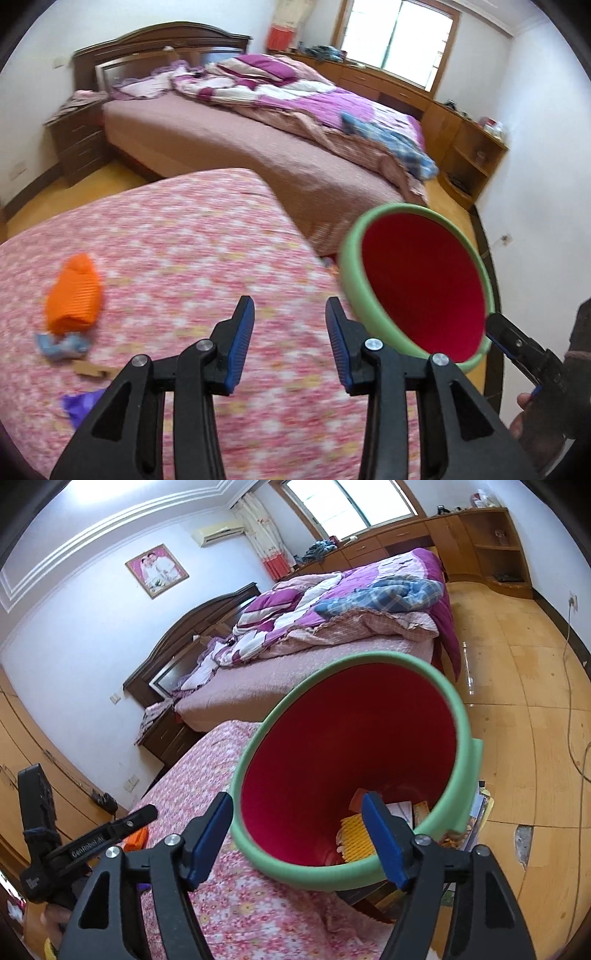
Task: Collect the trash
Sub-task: 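Move both open tools back over the items on the bed, then grasp the orange mesh bag with the left tool and lift it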
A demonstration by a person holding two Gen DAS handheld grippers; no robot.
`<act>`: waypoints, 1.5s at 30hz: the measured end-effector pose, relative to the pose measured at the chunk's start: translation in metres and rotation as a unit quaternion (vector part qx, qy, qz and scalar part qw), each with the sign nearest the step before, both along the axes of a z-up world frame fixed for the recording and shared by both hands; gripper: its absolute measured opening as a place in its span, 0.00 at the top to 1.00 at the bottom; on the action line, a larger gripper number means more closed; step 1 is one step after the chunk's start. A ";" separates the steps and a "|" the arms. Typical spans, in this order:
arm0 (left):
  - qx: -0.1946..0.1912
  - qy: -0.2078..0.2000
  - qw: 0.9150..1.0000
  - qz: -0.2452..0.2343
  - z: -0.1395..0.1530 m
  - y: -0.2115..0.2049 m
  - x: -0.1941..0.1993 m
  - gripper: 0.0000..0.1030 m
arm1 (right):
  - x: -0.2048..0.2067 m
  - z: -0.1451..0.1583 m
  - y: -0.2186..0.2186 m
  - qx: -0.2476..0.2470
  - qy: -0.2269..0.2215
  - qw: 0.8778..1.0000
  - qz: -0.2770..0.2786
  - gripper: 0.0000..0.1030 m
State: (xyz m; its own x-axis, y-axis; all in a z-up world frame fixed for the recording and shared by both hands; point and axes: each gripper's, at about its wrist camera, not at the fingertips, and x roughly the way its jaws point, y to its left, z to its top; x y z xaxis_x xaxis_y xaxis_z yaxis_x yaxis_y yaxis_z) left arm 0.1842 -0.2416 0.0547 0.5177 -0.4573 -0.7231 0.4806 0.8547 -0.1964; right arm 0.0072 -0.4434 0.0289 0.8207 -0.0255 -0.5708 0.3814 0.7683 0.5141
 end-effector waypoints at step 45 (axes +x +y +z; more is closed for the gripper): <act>-0.015 0.069 0.981 0.178 -0.066 0.157 0.109 0.76 | 0.106 -0.006 0.133 -0.069 0.060 0.987 0.135 0.09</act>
State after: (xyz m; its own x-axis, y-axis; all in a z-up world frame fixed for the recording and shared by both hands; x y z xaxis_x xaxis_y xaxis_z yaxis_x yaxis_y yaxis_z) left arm 0.2935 -0.0850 -0.0112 0.5465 -0.2876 -0.7865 0.1191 0.9563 -0.2669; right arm 0.1128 -0.3102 0.0226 0.7354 0.1009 -0.6700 0.2049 0.9095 0.3618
